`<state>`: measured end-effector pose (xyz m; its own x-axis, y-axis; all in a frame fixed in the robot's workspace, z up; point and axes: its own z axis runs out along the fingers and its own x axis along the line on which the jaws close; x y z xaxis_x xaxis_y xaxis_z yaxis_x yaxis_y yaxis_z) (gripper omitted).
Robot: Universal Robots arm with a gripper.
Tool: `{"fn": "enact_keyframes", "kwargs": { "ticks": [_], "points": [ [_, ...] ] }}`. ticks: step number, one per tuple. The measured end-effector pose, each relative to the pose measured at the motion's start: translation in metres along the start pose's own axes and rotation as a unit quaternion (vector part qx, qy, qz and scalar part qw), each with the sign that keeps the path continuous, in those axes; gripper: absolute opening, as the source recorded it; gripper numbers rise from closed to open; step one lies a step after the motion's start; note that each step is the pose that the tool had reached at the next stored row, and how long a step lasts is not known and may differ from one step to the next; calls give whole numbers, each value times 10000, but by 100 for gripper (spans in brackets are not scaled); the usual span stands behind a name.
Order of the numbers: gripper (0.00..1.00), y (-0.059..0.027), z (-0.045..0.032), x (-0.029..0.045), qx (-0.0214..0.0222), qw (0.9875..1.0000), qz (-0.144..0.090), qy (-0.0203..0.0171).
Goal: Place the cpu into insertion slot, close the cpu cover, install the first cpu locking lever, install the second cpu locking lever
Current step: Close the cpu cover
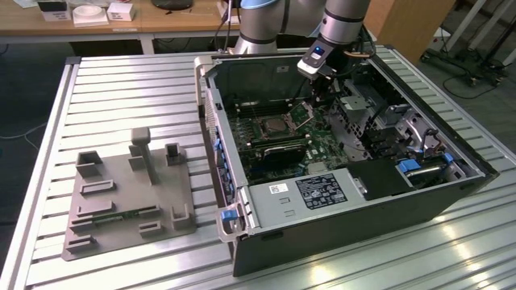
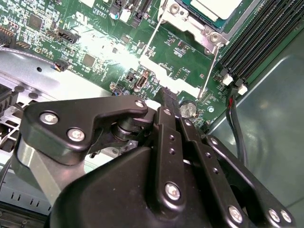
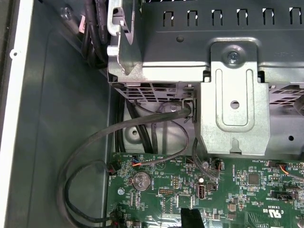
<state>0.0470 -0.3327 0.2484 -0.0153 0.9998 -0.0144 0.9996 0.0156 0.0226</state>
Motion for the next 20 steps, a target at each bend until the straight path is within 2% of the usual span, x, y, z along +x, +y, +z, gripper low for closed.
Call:
{"fn": "enact_keyframes", "kwargs": {
  "ticks": [12,20],
  "points": [
    [10,-71,-1,1,0,10000,0,0],
    [10,-72,-1,1,0,10000,0,0]
  ]
}}
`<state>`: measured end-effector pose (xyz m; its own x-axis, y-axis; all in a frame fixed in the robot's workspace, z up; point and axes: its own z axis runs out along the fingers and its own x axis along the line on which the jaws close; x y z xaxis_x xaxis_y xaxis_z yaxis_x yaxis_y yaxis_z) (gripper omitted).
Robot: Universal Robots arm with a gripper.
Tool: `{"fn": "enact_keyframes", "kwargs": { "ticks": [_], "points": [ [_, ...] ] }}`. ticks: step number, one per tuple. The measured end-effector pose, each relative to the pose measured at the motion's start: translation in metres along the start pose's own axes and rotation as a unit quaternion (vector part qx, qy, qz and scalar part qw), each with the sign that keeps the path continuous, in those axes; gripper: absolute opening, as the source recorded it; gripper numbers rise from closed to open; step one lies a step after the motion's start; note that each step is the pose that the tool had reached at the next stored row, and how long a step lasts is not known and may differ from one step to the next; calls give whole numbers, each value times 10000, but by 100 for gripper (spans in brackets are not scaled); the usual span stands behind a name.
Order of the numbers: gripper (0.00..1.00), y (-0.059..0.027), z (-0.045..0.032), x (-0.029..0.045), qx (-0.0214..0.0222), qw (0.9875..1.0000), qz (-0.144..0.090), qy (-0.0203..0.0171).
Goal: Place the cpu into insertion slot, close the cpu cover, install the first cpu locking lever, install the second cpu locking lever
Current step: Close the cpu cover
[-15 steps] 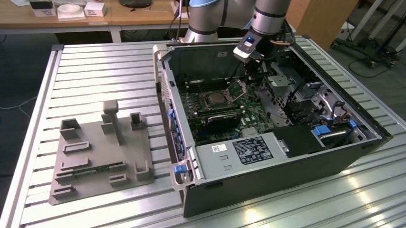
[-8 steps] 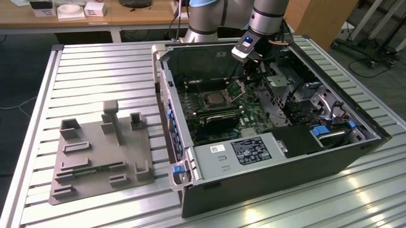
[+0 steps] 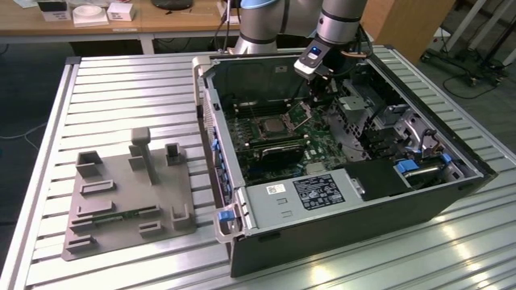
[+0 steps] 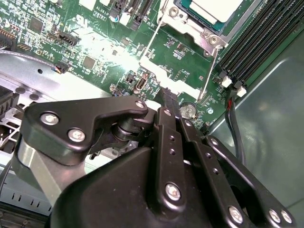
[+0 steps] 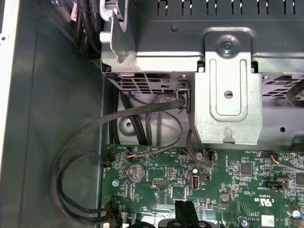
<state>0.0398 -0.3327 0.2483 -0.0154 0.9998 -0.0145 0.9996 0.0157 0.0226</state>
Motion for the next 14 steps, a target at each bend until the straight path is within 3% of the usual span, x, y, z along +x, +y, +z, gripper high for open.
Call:
{"fn": "enact_keyframes", "kwargs": {
  "ticks": [9,14],
  "points": [
    [10,81,10,-1,0,10000,0,0],
    [10,84,19,-1,1,10000,1,-1]
  ]
}}
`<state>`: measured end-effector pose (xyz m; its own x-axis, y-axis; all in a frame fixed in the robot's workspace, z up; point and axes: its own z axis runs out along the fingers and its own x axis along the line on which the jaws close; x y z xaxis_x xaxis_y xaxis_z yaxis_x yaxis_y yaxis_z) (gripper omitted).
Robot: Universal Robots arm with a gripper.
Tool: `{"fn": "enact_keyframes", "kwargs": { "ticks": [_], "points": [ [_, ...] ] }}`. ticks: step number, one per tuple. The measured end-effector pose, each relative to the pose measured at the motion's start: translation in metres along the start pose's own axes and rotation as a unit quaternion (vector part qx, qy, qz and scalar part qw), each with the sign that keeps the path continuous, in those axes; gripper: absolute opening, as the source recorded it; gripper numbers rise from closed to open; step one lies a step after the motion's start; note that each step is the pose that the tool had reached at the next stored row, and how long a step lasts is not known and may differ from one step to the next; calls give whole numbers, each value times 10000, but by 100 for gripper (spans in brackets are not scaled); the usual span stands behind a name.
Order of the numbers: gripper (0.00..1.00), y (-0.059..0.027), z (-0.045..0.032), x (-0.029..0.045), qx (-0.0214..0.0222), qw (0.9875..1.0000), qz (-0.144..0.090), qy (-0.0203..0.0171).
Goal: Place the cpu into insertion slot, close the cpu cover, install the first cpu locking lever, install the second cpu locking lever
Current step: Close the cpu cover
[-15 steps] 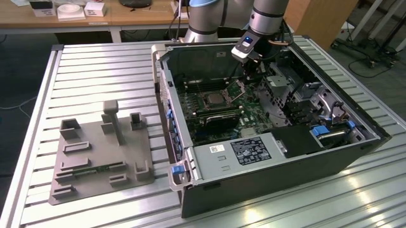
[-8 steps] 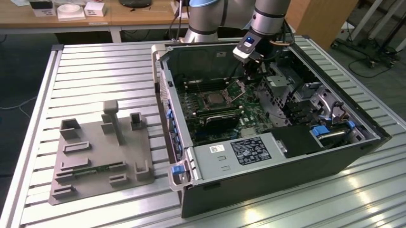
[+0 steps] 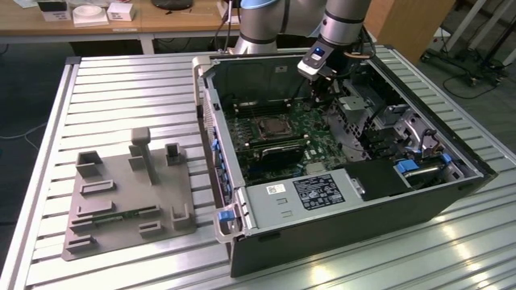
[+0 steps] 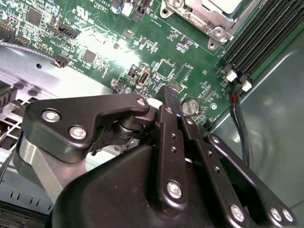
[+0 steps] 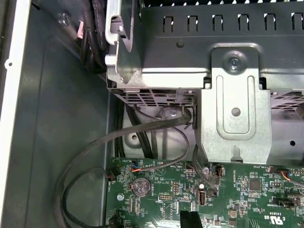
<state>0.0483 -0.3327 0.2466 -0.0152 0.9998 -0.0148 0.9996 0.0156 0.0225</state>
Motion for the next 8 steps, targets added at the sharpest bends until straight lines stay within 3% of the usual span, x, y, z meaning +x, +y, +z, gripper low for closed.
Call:
{"fn": "enact_keyframes", "kwargs": {
  "ticks": [8],
  "points": [
    [10,-62,5,2,-1,10000,-1,2]
  ]
}}
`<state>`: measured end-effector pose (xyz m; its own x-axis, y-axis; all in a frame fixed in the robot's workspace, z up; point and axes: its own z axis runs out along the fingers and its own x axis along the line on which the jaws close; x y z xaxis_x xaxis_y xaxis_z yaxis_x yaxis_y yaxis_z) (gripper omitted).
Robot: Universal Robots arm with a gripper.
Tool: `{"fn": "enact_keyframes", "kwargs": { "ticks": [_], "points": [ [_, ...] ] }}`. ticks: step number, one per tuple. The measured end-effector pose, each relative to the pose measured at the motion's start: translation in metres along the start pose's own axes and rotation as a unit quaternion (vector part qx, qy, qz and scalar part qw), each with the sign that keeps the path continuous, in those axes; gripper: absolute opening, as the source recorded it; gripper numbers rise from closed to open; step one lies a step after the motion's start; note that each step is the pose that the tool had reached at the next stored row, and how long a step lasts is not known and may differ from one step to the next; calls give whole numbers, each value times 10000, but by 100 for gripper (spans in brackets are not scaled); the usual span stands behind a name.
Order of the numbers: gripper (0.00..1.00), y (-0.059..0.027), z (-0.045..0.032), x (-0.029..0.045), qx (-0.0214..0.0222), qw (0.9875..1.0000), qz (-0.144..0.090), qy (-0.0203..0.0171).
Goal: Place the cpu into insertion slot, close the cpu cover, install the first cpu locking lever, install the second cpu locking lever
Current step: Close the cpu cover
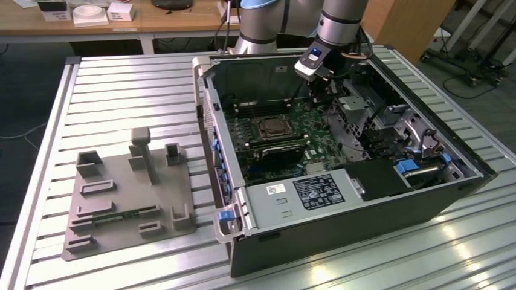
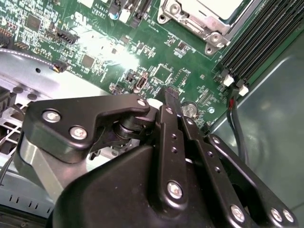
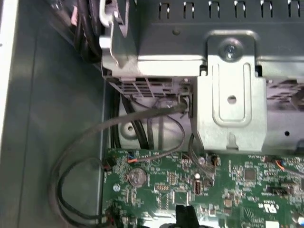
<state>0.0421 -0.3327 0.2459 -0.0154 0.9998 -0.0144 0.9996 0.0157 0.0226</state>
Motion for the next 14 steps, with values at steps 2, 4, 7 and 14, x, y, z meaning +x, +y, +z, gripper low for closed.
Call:
{"fn": "enact_keyframes", "kwargs": {
  "ticks": [2,4,7,14],
  "points": [
    [10,-21,2,0,0,10000,0,0],
    [10,-42,3,1,0,10000,1,0],
    [10,-81,4,1,0,10000,0,-1],
    [10,-198,7,3,0,10000,0,0]
  ]
}}
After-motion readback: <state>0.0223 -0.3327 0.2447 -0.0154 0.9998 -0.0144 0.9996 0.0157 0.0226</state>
